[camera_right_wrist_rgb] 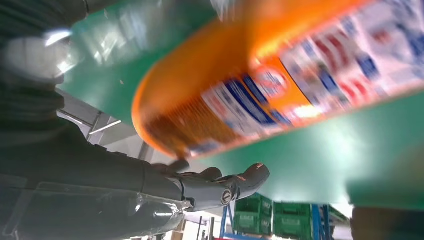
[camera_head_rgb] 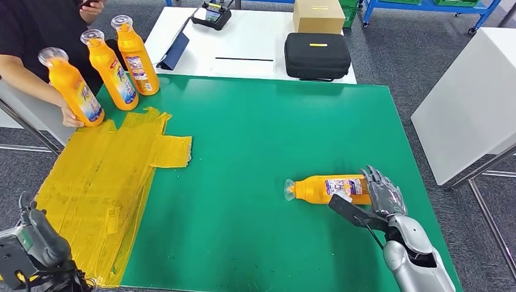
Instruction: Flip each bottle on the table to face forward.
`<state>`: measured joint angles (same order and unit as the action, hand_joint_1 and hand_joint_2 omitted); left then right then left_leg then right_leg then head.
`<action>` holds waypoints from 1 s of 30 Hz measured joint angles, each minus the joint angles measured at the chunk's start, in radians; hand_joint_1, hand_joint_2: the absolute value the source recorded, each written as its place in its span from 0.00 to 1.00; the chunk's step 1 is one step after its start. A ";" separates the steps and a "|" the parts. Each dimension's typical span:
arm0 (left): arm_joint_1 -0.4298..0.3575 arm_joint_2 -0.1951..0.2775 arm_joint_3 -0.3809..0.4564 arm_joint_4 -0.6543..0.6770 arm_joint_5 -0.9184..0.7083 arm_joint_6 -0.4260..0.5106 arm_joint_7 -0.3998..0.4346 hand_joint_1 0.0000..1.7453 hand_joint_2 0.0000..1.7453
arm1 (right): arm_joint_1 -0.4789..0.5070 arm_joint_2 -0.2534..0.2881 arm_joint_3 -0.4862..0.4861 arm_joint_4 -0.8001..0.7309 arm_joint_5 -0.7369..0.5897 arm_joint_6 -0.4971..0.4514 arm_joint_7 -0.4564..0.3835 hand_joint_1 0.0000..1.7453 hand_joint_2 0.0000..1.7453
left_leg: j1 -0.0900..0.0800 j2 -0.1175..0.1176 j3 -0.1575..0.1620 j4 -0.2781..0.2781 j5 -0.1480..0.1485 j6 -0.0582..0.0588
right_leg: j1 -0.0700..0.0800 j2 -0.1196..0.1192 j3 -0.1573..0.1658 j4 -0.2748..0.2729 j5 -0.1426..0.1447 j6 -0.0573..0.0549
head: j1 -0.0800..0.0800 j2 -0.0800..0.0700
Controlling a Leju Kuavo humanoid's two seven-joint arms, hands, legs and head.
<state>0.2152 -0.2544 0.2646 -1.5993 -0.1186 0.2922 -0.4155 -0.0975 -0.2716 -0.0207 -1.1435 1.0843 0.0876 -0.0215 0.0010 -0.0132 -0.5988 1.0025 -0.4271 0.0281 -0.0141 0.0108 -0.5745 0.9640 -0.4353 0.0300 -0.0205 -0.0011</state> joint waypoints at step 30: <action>-0.011 0.019 -0.022 0.004 0.043 0.022 -0.018 0.00 0.00 | -0.063 -0.066 0.077 0.142 -0.051 0.024 0.018 0.94 1.00 | 0.000 0.003 0.007 0.000 0.000 0.000 | 0.000 0.001 0.005 0.000 0.000 0.000 | 0.000 0.000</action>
<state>0.2047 -0.2355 0.2431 -1.5955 -0.0758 0.3145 -0.4338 -0.1606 -0.3375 0.0561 -1.0016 1.0332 0.1116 -0.0037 0.0013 -0.0102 -0.5919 1.0024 -0.4272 0.0280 -0.0138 0.0118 -0.5699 0.9637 -0.4353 0.0299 -0.0203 -0.0011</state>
